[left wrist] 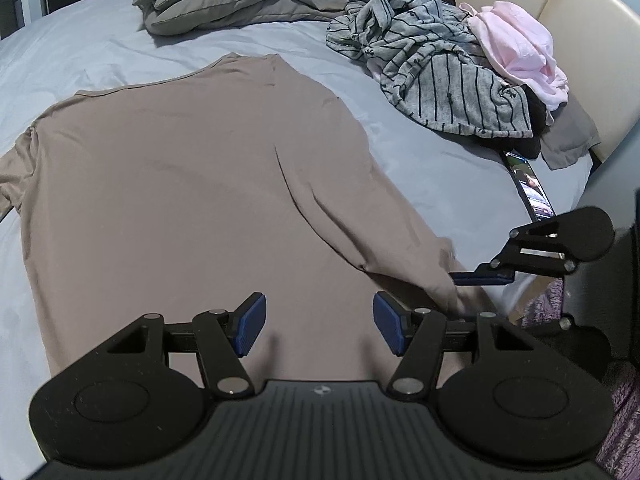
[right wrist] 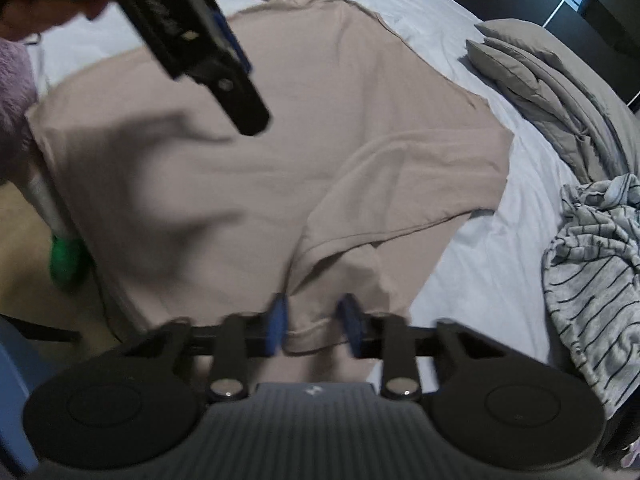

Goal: Fold clothes

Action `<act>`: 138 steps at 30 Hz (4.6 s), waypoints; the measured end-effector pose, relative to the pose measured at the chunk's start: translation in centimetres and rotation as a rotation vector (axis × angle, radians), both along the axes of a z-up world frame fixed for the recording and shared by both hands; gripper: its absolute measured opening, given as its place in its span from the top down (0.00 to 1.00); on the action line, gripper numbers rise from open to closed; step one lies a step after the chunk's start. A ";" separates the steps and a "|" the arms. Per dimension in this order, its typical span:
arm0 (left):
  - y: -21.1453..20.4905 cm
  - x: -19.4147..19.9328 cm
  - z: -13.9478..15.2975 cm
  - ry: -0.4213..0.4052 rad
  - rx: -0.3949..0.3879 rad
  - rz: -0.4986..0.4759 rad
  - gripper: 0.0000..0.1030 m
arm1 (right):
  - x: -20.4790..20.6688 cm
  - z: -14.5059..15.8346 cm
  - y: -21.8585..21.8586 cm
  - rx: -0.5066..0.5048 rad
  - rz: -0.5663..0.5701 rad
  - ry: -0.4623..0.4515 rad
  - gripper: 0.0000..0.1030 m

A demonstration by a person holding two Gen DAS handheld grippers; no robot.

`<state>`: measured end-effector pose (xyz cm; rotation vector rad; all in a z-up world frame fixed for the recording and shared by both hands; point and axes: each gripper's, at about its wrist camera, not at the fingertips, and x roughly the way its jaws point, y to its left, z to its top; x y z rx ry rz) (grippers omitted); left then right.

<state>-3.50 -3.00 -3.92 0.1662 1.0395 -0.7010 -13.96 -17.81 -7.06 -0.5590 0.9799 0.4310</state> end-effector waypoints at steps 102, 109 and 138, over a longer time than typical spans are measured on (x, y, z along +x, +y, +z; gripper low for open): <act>-6.5 -6.8 -7.1 0.321 -0.020 -0.072 1.00 | 0.2 -2.4 -12.4 0.488 -0.692 0.523 0.98; -5.4 -7.1 -6.1 0.303 0.013 -0.067 0.78 | 0.3 -1.6 -12.4 0.430 -0.703 0.462 0.85; 25.3 13.9 -1.7 -0.019 0.277 0.593 0.55 | 23.2 3.5 2.9 0.515 -0.364 0.300 0.56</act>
